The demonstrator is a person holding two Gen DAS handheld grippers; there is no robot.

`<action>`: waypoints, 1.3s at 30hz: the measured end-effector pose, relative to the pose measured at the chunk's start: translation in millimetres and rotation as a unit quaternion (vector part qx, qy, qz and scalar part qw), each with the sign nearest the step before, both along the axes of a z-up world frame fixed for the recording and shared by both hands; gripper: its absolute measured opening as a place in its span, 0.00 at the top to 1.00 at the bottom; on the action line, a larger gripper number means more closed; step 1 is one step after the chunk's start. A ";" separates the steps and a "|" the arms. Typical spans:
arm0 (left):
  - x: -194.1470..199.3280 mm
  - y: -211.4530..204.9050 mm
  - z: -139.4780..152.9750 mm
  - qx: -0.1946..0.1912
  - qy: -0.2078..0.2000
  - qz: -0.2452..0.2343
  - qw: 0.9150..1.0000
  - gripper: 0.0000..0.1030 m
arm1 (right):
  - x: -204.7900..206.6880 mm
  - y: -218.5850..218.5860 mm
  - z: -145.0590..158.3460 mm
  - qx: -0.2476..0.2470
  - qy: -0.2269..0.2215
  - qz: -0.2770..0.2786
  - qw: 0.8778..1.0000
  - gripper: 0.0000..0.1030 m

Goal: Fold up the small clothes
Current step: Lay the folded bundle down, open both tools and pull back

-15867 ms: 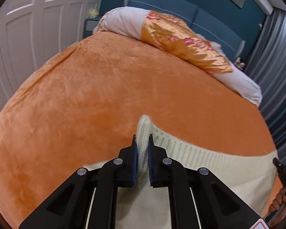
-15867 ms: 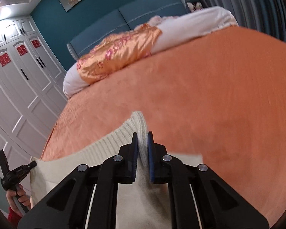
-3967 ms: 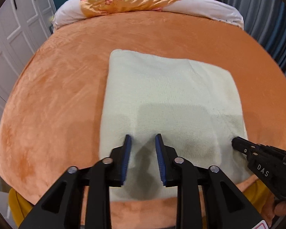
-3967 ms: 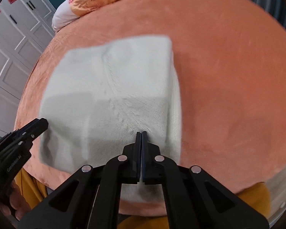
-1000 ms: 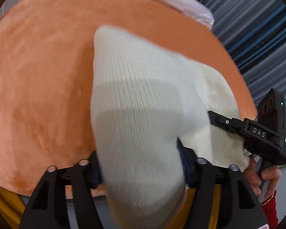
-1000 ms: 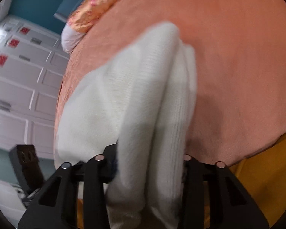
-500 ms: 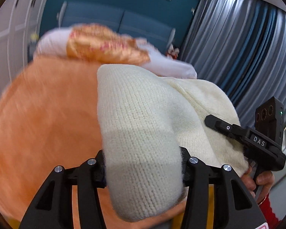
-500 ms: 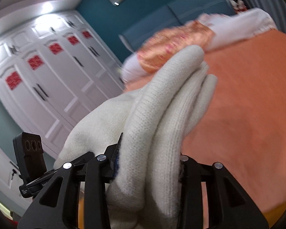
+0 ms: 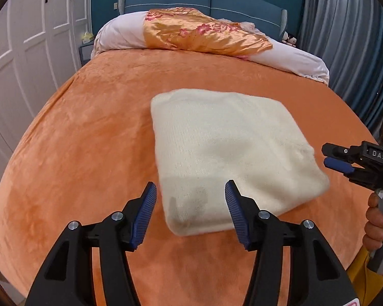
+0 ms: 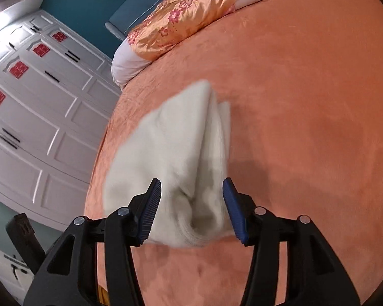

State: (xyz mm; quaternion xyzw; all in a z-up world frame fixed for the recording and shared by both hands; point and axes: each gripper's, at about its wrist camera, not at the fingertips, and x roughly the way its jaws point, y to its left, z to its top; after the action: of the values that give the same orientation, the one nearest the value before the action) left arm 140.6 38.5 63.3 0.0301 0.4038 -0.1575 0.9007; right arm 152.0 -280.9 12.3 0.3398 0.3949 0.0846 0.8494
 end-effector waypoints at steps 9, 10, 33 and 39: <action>10.0 -18.3 -27.4 -0.014 0.057 0.040 0.997 0.48 | 36.7 48.2 -23.1 -0.115 0.055 0.060 0.990 0.84; 12.9 -17.2 -33.6 -0.005 0.064 0.049 0.997 0.50 | 37.1 45.6 -16.9 -0.107 0.041 0.056 0.992 0.87; 16.2 -20.0 -72.6 0.032 0.104 0.082 0.991 0.55 | 23.1 70.3 -24.1 -0.270 0.077 0.080 0.957 0.93; 4.1 -24.0 -65.4 0.048 0.098 0.082 0.991 0.55 | -11.2 77.2 -0.2 -0.270 0.036 0.054 0.961 0.92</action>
State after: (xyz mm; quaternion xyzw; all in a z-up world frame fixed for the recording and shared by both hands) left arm 144.7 14.5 -2.0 0.0242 0.4980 -0.0654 0.8644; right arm 140.8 -203.6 12.2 0.0789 0.4509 0.0086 0.8891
